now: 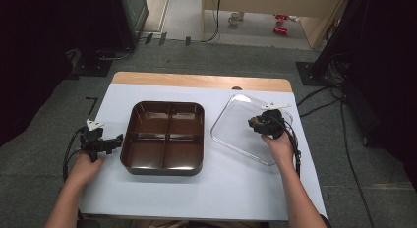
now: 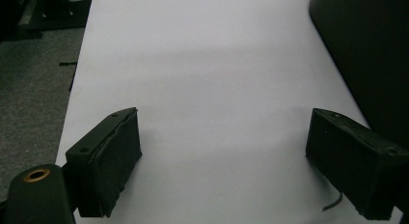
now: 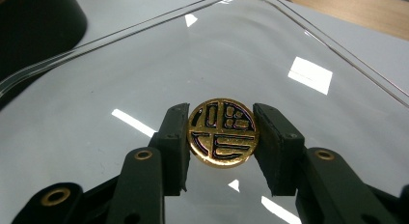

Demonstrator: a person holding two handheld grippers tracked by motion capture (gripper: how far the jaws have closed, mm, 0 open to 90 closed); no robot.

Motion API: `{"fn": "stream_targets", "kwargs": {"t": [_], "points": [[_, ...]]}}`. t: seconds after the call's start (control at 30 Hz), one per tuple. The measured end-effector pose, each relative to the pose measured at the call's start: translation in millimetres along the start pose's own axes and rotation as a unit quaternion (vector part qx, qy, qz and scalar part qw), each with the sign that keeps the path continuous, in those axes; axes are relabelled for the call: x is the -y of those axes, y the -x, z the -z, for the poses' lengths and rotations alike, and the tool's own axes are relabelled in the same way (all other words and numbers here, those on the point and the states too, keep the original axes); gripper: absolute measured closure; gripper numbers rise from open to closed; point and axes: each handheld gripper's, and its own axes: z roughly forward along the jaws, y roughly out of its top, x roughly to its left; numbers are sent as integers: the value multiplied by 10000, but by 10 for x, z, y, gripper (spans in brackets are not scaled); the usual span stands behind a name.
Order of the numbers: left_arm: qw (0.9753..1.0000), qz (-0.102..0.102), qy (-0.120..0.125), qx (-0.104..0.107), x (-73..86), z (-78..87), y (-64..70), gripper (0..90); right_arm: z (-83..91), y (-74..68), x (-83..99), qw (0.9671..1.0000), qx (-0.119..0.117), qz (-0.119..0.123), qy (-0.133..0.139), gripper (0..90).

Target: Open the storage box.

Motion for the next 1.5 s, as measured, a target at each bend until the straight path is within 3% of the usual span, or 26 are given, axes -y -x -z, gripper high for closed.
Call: {"fn": "stream_targets", "kwargs": {"t": [0.17, 0.33, 0.47, 0.73, 0.83, 1.07, 1.5], "points": [[10000, -5, -4, 1, 0, 0, -1, 121, -157, 48, 26, 9999, 120, -31, -88, 587], [10000, 1, 0, 0, 0, 0, 0, 121, -257, 70, 64, 9997, 93, -128, -185, 587], [10000, 1, 0, 0, 0, 0, 0, 121, -299, 50, 77, 9996, 143, -48, -219, 586], [10000, -1, 0, -1, 0, 0, 0, 121, -298, 67, 98, 9998, 68, -147, -138, 558], [10000, -1, 0, -1, 0, 0, 0, 121, -244, 65, 77, 9997, 20, -253, -65, 430], [10000, -1, 0, -2, 0, 0, 0, 121, -122, 9, 50, 9998, -30, -193, -64, 406], [10000, -1, 2, -4, 0, 0, 1, 121, 195, -162, 81, 9994, -217, -35, 284, 397]]}}
